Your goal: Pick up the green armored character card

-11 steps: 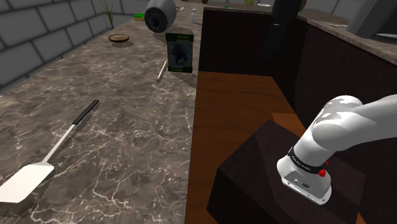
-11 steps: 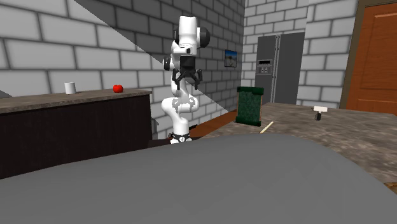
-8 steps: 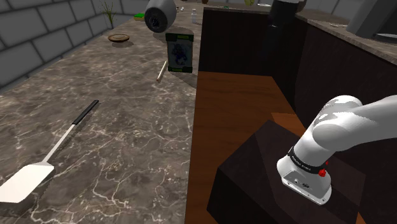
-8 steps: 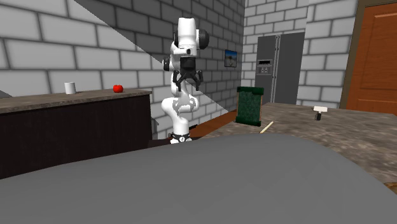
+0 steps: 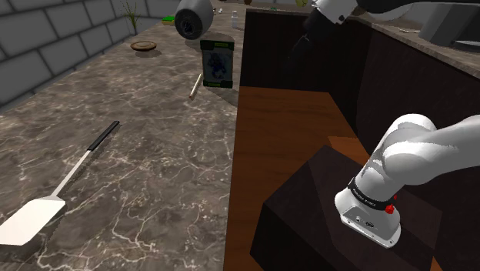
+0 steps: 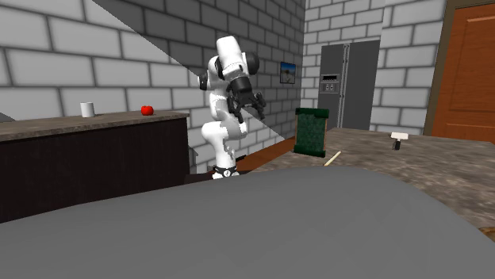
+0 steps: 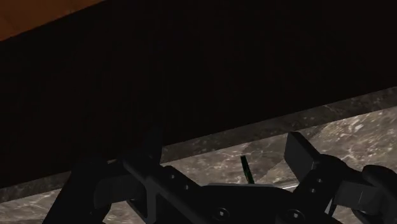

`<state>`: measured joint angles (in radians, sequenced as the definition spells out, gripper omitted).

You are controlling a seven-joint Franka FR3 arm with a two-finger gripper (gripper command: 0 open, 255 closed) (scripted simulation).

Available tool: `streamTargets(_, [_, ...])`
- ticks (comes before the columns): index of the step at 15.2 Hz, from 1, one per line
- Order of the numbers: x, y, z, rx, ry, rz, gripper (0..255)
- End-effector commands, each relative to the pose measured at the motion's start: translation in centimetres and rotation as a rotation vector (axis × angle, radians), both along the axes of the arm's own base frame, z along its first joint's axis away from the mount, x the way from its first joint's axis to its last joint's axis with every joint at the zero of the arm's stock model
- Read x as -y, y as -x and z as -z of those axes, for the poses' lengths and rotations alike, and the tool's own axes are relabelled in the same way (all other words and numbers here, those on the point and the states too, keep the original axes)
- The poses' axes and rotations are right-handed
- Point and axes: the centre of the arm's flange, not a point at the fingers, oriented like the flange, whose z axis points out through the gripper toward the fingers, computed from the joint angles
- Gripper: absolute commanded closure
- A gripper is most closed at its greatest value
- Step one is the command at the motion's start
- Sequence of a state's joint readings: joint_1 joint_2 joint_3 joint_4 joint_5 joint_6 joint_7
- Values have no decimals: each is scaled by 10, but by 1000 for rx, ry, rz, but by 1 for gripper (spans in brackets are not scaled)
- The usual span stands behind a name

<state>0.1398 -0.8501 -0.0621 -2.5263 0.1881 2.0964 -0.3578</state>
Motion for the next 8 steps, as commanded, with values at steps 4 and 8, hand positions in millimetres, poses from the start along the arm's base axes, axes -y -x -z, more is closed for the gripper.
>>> streamTargets(4, [-15, -24, 7, 261, -133, -100, 0])
streamTargets(8, [-29, -44, 10, 459, -239, -182, 0])
